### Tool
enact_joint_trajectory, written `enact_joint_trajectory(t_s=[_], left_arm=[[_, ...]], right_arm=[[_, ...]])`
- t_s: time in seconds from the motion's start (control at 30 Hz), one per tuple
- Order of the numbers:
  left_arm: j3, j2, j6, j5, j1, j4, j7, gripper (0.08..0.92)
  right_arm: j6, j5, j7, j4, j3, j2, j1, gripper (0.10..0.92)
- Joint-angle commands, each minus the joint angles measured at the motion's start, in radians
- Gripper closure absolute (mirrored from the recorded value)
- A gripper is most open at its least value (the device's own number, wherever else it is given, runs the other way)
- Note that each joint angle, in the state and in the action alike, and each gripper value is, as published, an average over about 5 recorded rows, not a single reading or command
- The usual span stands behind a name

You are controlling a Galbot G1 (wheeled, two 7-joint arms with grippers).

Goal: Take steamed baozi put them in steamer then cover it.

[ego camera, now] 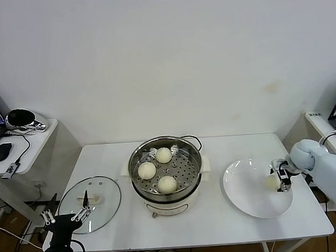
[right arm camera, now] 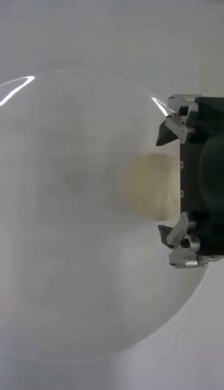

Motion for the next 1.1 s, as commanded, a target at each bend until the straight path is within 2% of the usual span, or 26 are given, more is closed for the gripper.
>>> enact_joint_trajectory(t_s=[0.03,0.2,0.33,0.5,0.67,0.9,1.1], left_arm=[[0.0,0.0,0.001,0.001,0.0,-0.006,0.0,0.177],[-0.001,0.001,0.001,0.001,0.004,-0.012,0.0,0.177],[0.0,0.004,0.003,0.002,0.004,-0.014,0.0,0.177],[0.009,0.009,0.007,0.004,-0.004,-0.012,0.0,0.177],[0.022,0.015,0.009,0.004,-0.014,-0.008,0.0,0.177],[0.042,0.024,0.01,0.003,-0.032,0.012,0.0,0.177],[0.047,0.03,0.008,-0.001,-0.035,0.02,0.001,0.177]], right_arm=[[-0.001,-0.025,0.005,-0.02,0.012,0.02,-0.009,0.296],[-0.006,-0.017,-0.007,0.005,0.003,0.006,0.002,0.355],[-0.033,0.034,-0.026,0.083,-0.047,-0.049,0.055,0.398],[-0.111,0.199,-0.055,0.224,-0.231,-0.154,0.25,0.424],[-0.201,0.411,-0.064,0.335,-0.439,-0.188,0.564,0.423],[-0.343,0.731,0.02,0.487,-0.809,-0.074,1.0,0.417],[-0.532,0.961,0.159,0.567,-0.877,0.101,1.087,0.411]])
